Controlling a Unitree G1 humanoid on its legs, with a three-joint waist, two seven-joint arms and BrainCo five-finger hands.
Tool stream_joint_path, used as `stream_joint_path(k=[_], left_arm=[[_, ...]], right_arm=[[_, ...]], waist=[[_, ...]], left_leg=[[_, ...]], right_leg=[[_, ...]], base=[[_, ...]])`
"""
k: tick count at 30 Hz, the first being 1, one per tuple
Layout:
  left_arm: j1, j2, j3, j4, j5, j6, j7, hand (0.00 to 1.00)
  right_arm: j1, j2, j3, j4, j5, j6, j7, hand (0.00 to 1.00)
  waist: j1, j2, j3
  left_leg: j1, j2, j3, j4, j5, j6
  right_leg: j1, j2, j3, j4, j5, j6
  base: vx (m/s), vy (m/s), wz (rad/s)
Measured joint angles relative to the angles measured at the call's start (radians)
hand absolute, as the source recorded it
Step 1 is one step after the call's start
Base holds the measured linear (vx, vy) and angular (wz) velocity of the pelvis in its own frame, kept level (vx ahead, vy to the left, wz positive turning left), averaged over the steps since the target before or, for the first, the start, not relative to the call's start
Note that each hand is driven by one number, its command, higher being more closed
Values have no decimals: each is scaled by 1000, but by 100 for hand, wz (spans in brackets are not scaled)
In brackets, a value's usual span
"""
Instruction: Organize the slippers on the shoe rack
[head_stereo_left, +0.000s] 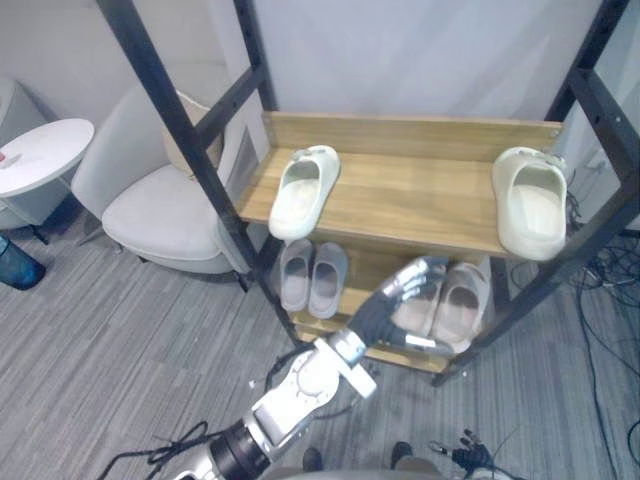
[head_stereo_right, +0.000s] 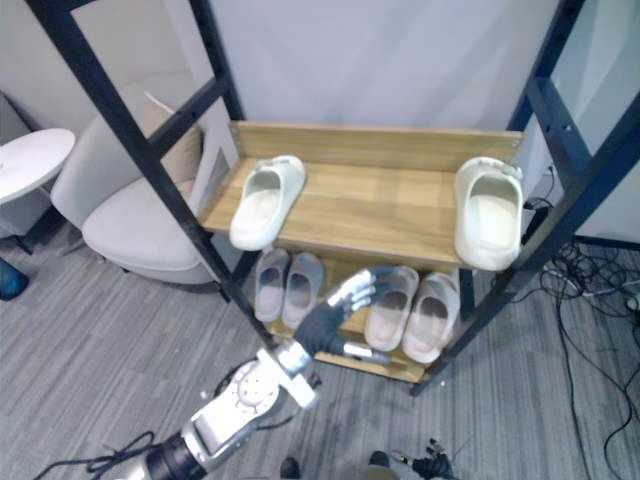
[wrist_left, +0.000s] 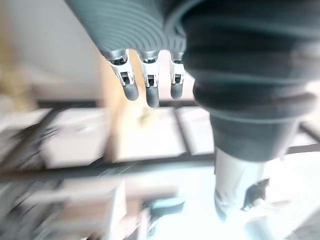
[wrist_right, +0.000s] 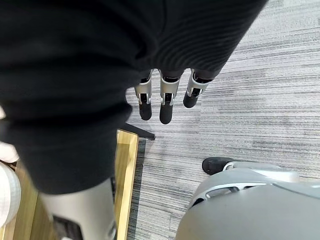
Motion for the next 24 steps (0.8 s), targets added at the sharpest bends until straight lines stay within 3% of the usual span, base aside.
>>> stream_joint_path(k=[6, 10, 16, 20, 24], left_arm=[[-138, 5, 172, -4, 80, -9, 109, 0], [-268, 29, 272, 141, 120, -6, 176, 0], [-414, 176, 338, 465, 172, 46, 220, 0], [-485, 259, 337, 592, 179, 72, 220, 0], [-556, 329, 332, 698, 215, 91, 217, 0]], right_arm=[[14, -2, 7, 22, -3, -2, -6, 0], [20, -5, 7, 21, -2, -2, -7, 0], [13, -3, 5, 20, -1, 3, -5, 0], [13, 3, -7, 20, 1, 4, -5, 0], [12, 18, -17, 18, 6, 3, -2, 0]], waist=[[-1, -8, -14], [-5, -12, -19], [-42, -12, -21], [-50, -29, -9], [-51, -29, -8]], left_leg=[[4, -1, -1, 1, 0, 0], [11, -2, -1, 1, 1, 2], [5, -5, -1, -13, 5, 5], [-1, -6, -1, -14, 6, 4], [-1, -9, -2, -17, 6, 4]], right_leg=[[10, 0, 1, -15, 7, 3], [20, 1, 1, -28, 13, 3], [23, 11, 2, -86, 42, -3], [22, 14, 1, -99, 50, 0], [20, 13, 7, -100, 52, 0]], base=[[0, 0, 0], [-8, 2, 0], [-14, 11, -3], [41, 3, -2], [59, 6, -5]])
